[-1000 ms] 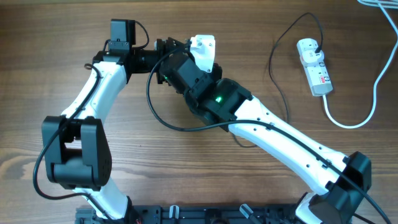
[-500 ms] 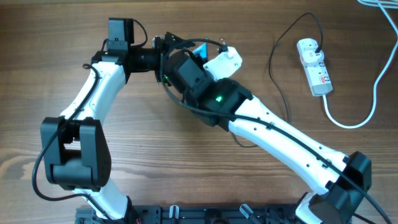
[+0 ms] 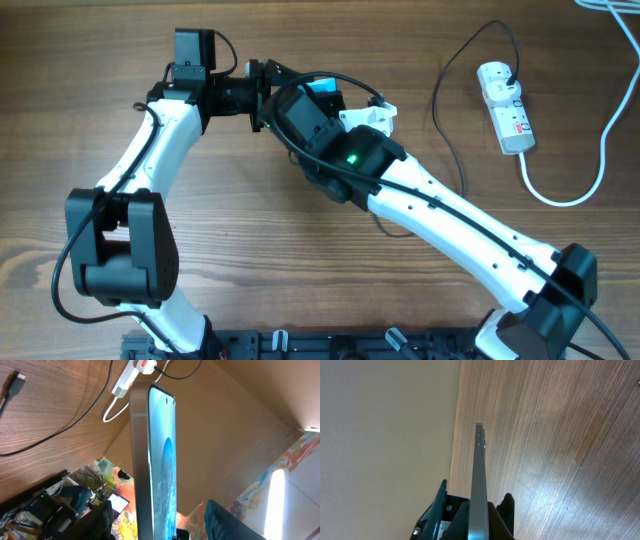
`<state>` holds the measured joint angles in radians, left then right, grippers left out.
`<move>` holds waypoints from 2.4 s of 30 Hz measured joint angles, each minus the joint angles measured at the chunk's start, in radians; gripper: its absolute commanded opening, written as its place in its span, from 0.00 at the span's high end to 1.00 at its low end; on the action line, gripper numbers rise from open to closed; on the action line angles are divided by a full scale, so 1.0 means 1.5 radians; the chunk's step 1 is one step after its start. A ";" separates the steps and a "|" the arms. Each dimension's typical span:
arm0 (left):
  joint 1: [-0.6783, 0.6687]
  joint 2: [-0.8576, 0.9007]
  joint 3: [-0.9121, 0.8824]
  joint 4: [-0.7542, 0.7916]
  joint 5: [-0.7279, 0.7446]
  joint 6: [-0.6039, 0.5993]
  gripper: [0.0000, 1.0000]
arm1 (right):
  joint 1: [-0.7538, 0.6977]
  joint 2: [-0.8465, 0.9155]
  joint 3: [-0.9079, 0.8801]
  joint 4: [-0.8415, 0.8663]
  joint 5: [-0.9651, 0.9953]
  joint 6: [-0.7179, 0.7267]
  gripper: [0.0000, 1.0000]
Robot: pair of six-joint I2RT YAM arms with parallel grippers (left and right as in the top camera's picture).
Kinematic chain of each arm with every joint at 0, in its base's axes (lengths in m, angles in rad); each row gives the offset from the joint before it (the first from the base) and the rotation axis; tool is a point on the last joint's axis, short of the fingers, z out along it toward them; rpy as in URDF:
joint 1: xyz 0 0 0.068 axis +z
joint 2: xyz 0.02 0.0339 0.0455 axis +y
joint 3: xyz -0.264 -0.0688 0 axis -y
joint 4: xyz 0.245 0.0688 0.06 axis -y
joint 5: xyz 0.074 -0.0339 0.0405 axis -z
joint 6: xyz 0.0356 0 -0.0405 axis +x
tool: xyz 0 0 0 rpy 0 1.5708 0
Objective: Plug charger to phone and switch on socket
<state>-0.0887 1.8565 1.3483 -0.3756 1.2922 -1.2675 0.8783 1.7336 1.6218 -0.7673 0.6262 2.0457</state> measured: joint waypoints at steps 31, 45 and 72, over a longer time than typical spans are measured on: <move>0.000 0.000 0.000 0.000 0.018 -0.049 0.65 | 0.000 0.000 0.000 0.040 -0.001 0.005 0.95; 0.000 0.000 0.000 0.002 0.028 -0.052 0.75 | 0.000 0.000 0.000 0.039 -0.016 0.005 0.95; 0.012 -0.001 0.000 0.001 -0.033 -0.048 0.96 | 0.000 -0.016 0.000 0.046 0.053 -0.181 0.08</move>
<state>-0.0711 1.8545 1.3483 -0.3748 1.2430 -1.3388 0.8783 1.7100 1.6222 -0.6983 0.7055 1.7741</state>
